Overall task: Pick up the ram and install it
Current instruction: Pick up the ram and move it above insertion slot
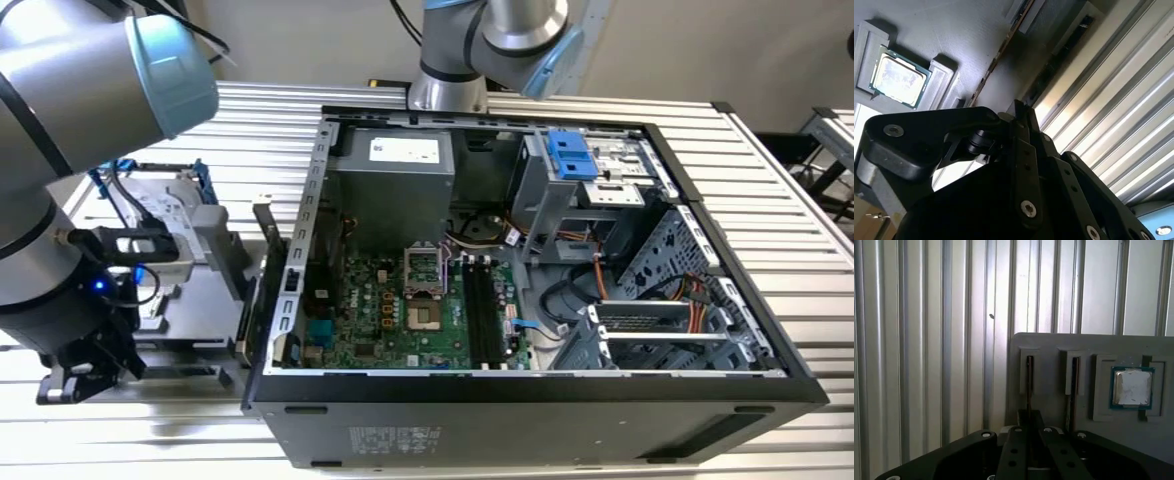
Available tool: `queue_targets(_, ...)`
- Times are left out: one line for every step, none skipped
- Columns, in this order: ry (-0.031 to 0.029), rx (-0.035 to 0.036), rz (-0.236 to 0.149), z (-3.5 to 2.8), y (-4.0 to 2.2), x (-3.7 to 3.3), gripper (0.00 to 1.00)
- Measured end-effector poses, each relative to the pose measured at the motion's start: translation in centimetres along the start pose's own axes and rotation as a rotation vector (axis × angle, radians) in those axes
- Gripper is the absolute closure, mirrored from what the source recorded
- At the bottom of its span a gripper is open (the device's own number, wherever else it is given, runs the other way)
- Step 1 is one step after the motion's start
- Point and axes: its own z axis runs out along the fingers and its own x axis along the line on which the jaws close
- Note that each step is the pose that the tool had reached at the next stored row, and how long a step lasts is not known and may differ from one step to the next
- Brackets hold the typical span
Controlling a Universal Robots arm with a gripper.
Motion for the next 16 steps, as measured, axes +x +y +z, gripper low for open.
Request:
queue_targets(0.0001,-0.0001,0.0,-0.11,0.0,0.0,1.0)
queue_targets(0.0001,0.0,0.0,-0.21,0.01,0.0,1.0)
queue_targets(0.0001,0.0,0.0,-0.31,0.01,0.0,1.0)
queue_targets(0.0,0.0,0.0,-0.39,0.0,0.0,1.0)
queue_targets(0.0001,0.0,0.0,-0.49,0.0,0.0,1.0)
queue_targets(0.0,0.0,0.0,-0.57,0.0,0.0,1.0)
queue_targets(0.0,0.0,0.0,-0.65,0.01,0.0,1.0)
queue_targets(0.0001,-0.0001,0.0,-0.75,0.01,0.0,1.0)
queue_targets(0.0,0.0,0.0,-0.84,0.01,0.0,1.0)
queue_targets(0.0001,0.0,0.0,-0.93,0.02,0.0,1.0)
queue_targets(0.0001,0.0,0.0,-1.03,0.02,0.0,1.0)
queue_targets(0.0,0.0,0.0,-1.11,0.02,0.0,1.0)
queue_targets(0.0,0.0,0.0,-1.21,0.02,0.0,1.0)
queue_targets(0.0,0.0,0.0,-1.32,0.02,0.0,1.0)
queue_targets(0.0001,-0.0001,0.0,-1.44,0.03,0.0,1.0)
queue_targets(0.0001,-0.0001,0.0,-1.56,0.03,0.0,1.0)
